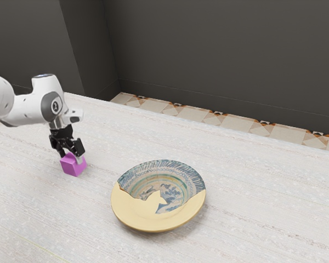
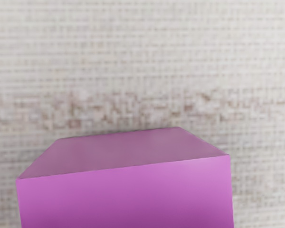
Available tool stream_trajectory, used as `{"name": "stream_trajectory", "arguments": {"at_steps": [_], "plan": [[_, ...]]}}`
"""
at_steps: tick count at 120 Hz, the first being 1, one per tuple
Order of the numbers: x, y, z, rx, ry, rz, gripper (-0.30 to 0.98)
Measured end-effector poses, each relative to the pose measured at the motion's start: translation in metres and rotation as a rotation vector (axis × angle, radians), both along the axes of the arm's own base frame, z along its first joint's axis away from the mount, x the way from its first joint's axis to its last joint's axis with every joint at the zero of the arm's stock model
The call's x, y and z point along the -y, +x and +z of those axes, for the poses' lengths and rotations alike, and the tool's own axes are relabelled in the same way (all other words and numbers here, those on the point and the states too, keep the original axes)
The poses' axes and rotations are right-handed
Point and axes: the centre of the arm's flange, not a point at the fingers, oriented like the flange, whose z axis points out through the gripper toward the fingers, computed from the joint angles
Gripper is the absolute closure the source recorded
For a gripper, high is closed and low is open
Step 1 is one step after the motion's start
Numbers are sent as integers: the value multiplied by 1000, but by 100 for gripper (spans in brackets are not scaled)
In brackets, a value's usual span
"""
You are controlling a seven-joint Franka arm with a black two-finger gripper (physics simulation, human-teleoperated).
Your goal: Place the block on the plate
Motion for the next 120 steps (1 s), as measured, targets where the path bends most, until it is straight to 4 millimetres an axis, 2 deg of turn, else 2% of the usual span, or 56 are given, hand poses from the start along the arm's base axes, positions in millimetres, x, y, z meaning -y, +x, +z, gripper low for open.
{"name": "stream_trajectory", "arguments": {"at_steps": [32, 60, 86, 92, 104, 120], "plan": [[0, 3, -18, -3, -10, 8, 0], [0, 2, -18, 2, -13, 13, 21], [0, 3, -25, -3, -12, 15, 24], [2, 4, -18, 6, -10, 11, 25], [9, 8, 11, 44, -2, -4, 27], [57, 10, 55, 91, 0, -78, 28]]}}
